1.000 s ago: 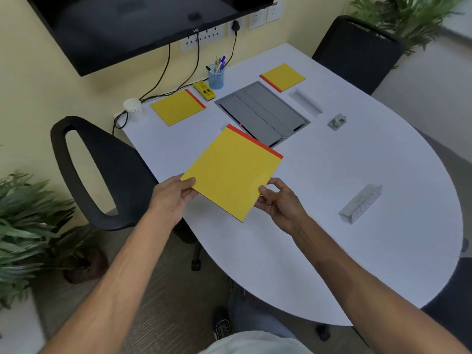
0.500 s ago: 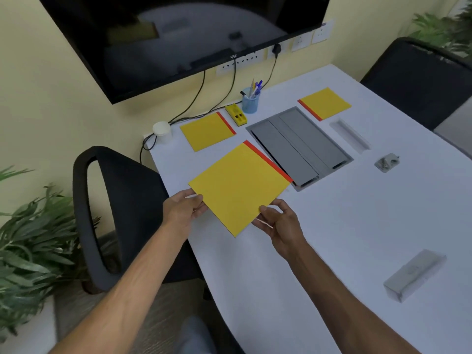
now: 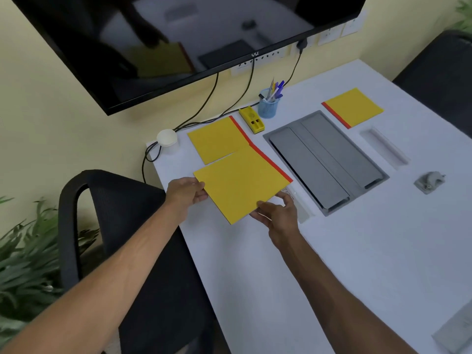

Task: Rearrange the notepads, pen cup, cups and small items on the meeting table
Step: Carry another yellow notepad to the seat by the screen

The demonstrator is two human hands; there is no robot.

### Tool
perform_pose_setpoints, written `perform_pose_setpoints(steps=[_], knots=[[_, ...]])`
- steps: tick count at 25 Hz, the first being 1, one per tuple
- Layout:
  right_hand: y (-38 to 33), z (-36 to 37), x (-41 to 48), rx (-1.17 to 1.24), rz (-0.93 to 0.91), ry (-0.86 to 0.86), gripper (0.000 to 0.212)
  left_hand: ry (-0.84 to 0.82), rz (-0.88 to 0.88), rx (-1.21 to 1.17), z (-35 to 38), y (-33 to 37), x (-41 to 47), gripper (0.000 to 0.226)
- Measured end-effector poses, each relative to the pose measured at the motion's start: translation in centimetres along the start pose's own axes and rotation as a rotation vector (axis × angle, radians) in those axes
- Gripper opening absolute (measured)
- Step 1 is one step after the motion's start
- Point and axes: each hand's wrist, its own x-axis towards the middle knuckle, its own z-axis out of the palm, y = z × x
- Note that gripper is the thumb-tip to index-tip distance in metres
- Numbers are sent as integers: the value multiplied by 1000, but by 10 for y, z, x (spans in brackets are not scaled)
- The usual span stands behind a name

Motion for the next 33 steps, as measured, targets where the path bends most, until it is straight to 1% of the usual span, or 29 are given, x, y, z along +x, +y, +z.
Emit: perform_pose_setpoints(steps=[1,3,4,6,8,10,11,14,16,19,22,25,30,33], knots=[[1,11,12,-7,-1,10,49,11,6,-1,-2,2,18,1],[2,31,38,-17,-1,29,49,37,17,32,-3,2,52,10],[3,41,52,-20,1,44,49,56,31,115,-4,0,67,16],[6,59,81,-15,3,77,50,66,95,394,-5,-7,94,32],[9,74,108,-11,1,105,50,44,225,598,-4,-18,118,44],[13,84,134,-4,-1,123,49,55,339,687,-2,-27,143,47],[15,88,143,0,-6,123,49,65,366,722,-1,-32,153,48],[21,100,177,12,-15,115,45,85,365,899,5,-49,189,54],[25,110,196,17,-14,108,44,106,435,1057,12,-64,207,59],[29,125,223,14,-12,100,44,180,483,1128,25,-76,224,62],[34,137,244,-12,-16,88,44,306,546,1210,32,-89,230,63],[39,144,257,-44,-20,97,38,387,606,1289,34,-98,231,64],[46,149,268,-134,-8,221,24,428,618,1314,36,-99,231,62],[46,151,271,-176,-15,282,20,429,616,1319,36,-99,231,62]])
